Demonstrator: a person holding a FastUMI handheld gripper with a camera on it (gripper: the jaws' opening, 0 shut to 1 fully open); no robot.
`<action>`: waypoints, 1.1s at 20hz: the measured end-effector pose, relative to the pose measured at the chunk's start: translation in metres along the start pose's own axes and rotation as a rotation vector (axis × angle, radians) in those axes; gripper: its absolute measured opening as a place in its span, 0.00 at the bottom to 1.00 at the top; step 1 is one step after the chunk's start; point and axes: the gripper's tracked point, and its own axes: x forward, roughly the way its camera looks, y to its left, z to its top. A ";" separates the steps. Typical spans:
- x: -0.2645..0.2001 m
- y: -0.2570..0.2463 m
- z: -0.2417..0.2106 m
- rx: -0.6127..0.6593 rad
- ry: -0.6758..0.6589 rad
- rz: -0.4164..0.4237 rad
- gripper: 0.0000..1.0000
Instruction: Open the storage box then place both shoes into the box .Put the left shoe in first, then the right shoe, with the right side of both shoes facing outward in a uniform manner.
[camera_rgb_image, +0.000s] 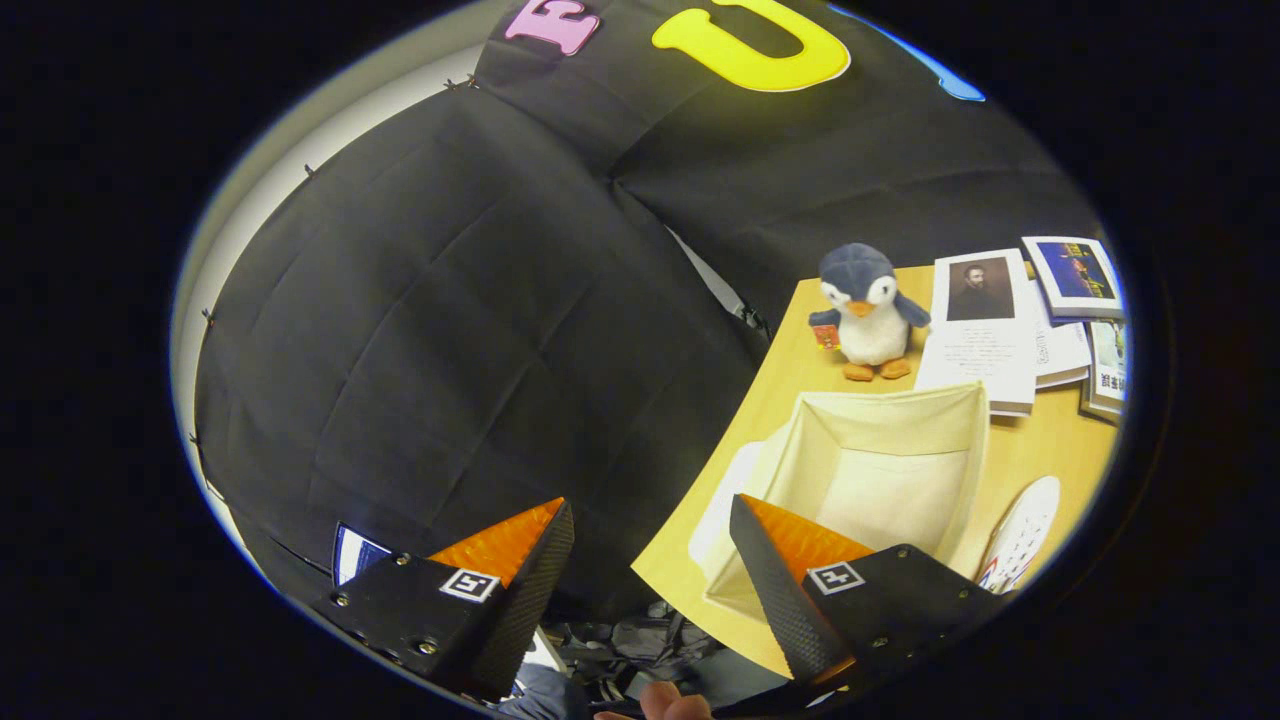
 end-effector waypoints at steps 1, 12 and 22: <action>-0.008 -0.011 -0.004 -0.010 -0.007 -0.018 0.96; -0.107 -0.121 -0.022 0.000 -0.118 -0.251 0.96; -0.159 -0.221 -0.074 0.067 -0.087 -0.469 0.96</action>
